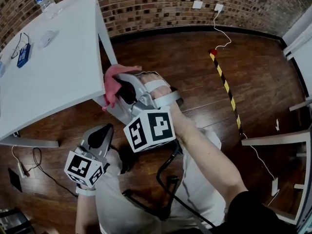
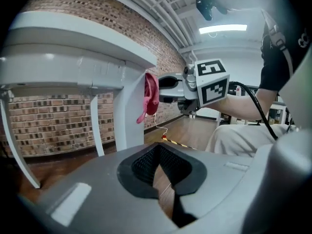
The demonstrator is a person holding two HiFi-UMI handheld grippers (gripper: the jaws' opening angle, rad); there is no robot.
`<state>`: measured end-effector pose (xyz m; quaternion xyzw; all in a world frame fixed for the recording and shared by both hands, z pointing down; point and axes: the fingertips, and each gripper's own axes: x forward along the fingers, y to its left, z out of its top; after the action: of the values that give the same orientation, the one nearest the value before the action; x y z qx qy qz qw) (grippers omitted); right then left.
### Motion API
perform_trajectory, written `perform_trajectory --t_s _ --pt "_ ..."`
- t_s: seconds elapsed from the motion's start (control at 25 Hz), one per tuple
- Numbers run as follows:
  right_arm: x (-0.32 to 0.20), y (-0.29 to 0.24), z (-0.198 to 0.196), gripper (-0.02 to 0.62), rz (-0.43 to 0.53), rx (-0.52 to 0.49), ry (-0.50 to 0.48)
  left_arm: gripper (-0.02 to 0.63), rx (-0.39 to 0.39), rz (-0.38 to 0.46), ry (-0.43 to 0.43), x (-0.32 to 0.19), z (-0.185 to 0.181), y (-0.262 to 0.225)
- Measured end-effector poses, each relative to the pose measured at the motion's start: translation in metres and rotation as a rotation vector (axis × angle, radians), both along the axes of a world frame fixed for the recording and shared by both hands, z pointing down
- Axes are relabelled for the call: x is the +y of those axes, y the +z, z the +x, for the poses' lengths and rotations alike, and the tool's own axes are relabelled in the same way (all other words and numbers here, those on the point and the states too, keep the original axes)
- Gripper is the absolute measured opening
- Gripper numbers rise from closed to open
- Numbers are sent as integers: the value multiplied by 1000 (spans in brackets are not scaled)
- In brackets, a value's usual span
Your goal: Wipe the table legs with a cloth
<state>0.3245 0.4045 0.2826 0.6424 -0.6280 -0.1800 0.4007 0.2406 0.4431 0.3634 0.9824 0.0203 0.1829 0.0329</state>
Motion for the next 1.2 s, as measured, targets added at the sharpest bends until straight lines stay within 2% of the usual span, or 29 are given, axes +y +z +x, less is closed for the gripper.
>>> perform_trajectory --t_s 0.08,0.2,0.4,0.72,0.96,1.2 --pt "-3 -6 0 54 13 -6 -24 0 -4 -13 -17 1 2 4" --pt "-4 -9 -1 54 9 3 -47 0 31 -25 -37 3 14 -3" --pt "-4 6 -7 51 -16 -18 -84 0 65 -28 -84 6 28 -7" --pt "0 47 -11 50 -52 -82 -146 0 13 -8 -134 3 24 15" --pt "1 94 -14 49 -104 -180 -169 0 -24 -10 -185 -5 14 35" --pt "3 145 -19 49 -183 -337 -164 0 -59 -20 -177 -6 19 57"
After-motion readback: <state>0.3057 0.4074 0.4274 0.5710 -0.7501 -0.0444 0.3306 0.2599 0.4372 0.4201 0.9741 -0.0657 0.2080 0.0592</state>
